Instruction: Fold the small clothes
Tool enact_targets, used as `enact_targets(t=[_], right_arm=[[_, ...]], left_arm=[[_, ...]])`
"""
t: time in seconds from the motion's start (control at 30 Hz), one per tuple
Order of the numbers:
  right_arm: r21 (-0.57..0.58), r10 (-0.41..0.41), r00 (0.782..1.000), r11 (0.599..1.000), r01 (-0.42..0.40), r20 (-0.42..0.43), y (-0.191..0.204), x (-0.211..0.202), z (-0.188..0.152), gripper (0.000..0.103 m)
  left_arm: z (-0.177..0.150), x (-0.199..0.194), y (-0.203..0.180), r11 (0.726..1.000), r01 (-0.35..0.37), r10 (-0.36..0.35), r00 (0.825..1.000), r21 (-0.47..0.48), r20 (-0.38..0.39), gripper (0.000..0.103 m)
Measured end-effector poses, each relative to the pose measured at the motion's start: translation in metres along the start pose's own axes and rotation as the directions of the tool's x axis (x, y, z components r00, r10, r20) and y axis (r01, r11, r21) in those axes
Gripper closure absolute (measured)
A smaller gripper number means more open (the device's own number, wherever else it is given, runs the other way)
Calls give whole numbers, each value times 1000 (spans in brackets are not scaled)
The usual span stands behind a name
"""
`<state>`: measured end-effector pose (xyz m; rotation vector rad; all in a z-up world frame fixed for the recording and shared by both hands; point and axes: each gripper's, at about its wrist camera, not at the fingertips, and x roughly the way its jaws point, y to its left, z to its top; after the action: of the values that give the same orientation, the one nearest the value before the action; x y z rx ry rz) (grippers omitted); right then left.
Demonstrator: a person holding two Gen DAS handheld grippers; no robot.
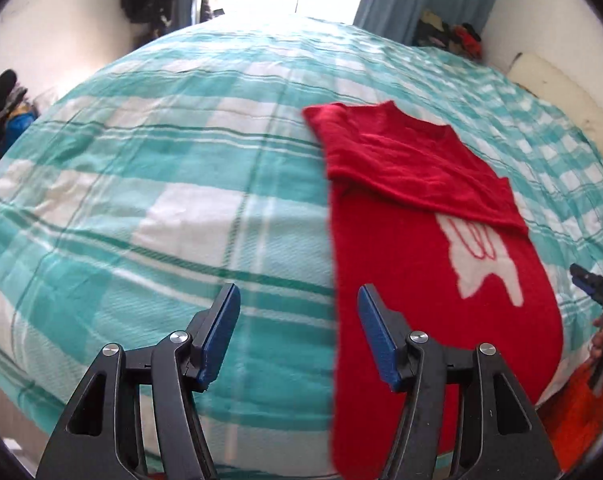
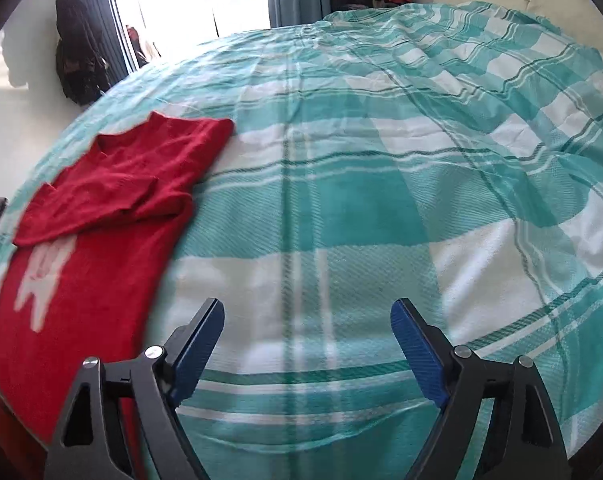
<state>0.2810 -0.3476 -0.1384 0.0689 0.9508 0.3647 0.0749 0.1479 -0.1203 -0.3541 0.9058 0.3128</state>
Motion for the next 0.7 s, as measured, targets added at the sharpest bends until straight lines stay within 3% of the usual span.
enact_targets(t=[0.03,0.1,0.17,0.2,0.27,0.37,0.43,0.57,0.63,0.67,0.7], right_arm=[[55,138,990,989,-138,-4,11,-4,9,20],[176,393,919,906,-384,-17,37,1,24,29],[284,517,855,824,-490,-26,59,22,38,35],[326,525,850,811,-486,-38,67,34,44,42],[378,492,869,816,-436,-60,76,57,55,46],[436,478,873,809,-394,-97,74,82,70,47],[416,441,889,836,-358,-120,75,90,80,47],[363,422,877,873,-326,-228,82,115,93,47],[322,365,889,907,-272,-276,87,125,93,47],[319,364,888,908,-271,-282,88,128,93,50],[319,386,875,902,-291,-292,92,132,93,64]], left_arm=[[-5,2,12,1000,-18,18,1000,-23,-9,40],[-13,5,24,998,-38,37,999,-58,-25,40],[-22,5,25,996,-28,27,1000,-86,-15,40],[-26,3,23,995,-18,17,1000,-96,-7,40],[-32,-3,21,995,2,-1,1000,-103,9,39],[-40,-8,21,994,13,-10,999,-112,30,38],[-45,-8,24,992,24,-20,999,-126,29,38],[-43,-8,24,993,30,-27,999,-117,29,38],[-39,-9,21,995,31,-28,999,-99,35,38],[-37,-9,19,996,31,-28,999,-86,37,37],[-35,-8,15,997,30,-28,999,-68,36,37]])
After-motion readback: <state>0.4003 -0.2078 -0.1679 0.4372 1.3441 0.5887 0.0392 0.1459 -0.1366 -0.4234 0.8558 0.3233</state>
